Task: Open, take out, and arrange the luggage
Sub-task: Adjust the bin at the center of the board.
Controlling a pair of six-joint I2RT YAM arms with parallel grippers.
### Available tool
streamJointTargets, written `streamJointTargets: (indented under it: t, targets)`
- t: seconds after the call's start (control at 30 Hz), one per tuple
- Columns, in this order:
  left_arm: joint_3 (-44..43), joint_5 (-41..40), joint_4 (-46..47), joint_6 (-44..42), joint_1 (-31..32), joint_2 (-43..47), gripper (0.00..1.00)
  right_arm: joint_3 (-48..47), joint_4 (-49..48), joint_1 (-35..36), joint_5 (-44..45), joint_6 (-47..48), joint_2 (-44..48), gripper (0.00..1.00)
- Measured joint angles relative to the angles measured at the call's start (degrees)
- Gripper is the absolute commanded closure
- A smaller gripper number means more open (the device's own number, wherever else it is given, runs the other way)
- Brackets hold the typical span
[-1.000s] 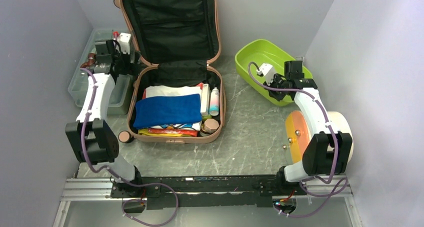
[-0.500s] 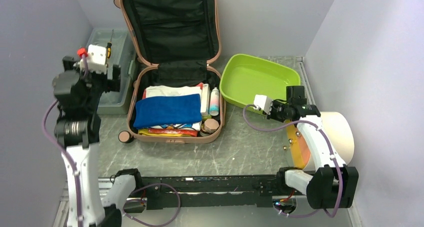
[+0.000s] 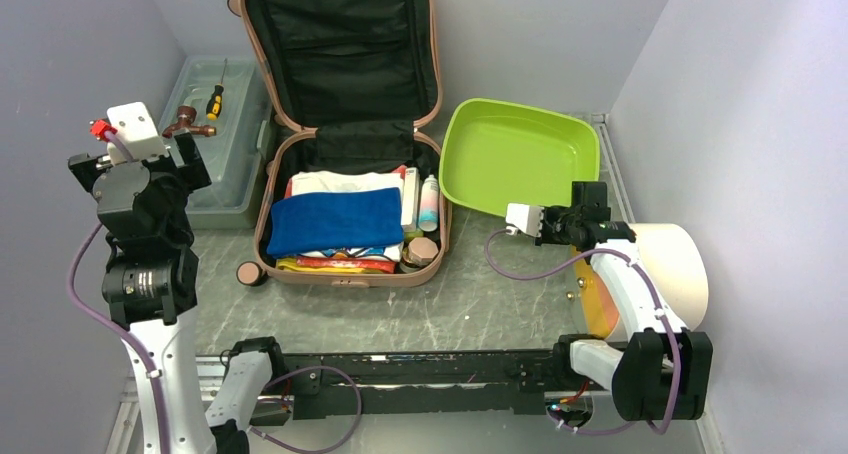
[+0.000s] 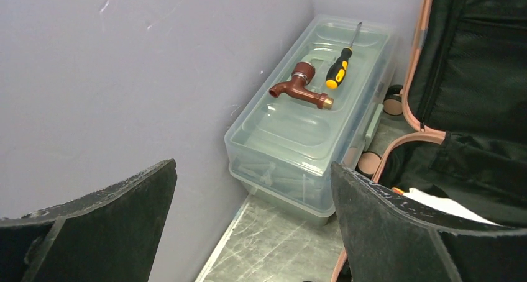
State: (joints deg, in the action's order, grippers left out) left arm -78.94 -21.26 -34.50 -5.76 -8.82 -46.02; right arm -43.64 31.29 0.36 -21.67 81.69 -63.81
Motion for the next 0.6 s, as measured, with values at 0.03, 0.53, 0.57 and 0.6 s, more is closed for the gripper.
streamJointTargets:
  t: [0.03, 0.53, 0.57, 0.6]
  targets:
    - [0.0, -0.55, -0.09, 0.85, -0.09, -0.17, 0.01, 0.11, -0.59, 0.02, 0.46, 0.42, -0.07, 1.0]
    - [1.68, -2.6, 0.39, 6.03, -0.79, -0.57, 0.0, 2.14, -3.41, 0.11, 4.96, 2.75, 0.76, 1.0]
    - [1.79, -2.58, 0.39, 6.14, -0.85, -0.46, 0.01, 2.19, -3.56, 0.11, 4.98, 2.75, 0.76, 0.98]
    - [1.88, -2.58, 0.35, 6.25, -0.9, -0.37, 0.01, 2.19, -3.87, 0.11, 5.03, 2.75, 0.76, 0.92]
